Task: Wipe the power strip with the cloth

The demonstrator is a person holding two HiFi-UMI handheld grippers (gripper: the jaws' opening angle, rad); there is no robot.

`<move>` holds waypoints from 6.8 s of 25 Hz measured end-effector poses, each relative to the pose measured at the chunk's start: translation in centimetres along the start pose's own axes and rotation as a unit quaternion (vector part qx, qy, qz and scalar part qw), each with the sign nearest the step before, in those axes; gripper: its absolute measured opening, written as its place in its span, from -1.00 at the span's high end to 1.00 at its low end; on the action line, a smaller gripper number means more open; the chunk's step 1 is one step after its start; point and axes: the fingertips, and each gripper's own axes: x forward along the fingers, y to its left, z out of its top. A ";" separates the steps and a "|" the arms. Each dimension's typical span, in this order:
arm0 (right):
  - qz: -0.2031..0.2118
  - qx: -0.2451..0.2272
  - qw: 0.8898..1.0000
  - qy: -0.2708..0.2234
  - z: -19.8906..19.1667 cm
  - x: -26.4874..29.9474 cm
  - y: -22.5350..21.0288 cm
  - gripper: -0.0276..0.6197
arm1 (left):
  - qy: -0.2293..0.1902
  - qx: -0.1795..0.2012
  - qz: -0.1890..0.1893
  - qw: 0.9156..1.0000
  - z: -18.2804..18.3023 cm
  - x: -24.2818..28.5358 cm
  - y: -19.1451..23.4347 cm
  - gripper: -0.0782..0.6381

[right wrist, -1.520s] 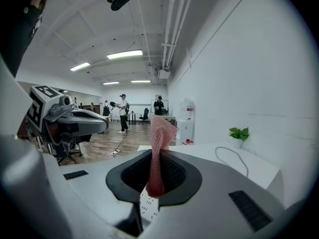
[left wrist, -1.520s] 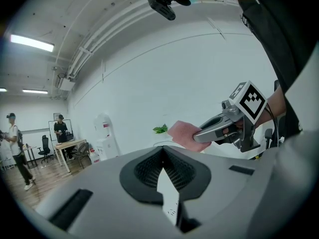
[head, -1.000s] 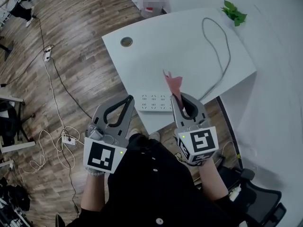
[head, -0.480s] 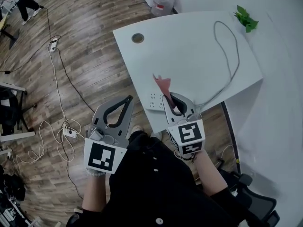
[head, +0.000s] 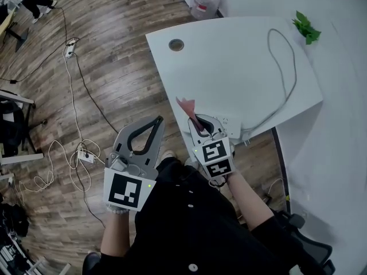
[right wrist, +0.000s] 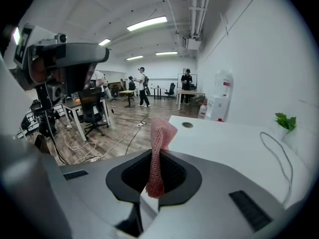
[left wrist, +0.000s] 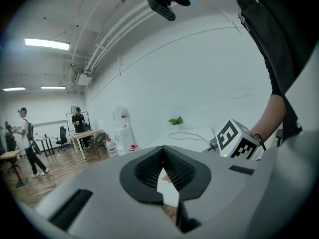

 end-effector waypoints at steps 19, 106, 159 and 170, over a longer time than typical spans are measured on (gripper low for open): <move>0.018 0.010 0.995 0.102 -5.5 5.6 1.4 0.75 | 0.015 -0.010 0.005 1.000 -1.3 -0.7 1.2 0.74; -0.222 0.134 0.965 0.027 -7.4 -12.3 -13.3 0.75 | -0.029 0.021 -0.089 0.995 2.6 4.0 -4.6 0.74; -0.018 0.073 0.991 0.114 -10.0 0.2 0.7 0.75 | 0.001 0.015 -0.045 0.999 0.2 1.7 -1.4 0.74; -0.073 0.122 0.983 0.118 -12.4 -2.9 -2.5 0.75 | -0.007 0.020 -0.079 0.997 1.0 3.2 -3.5 0.74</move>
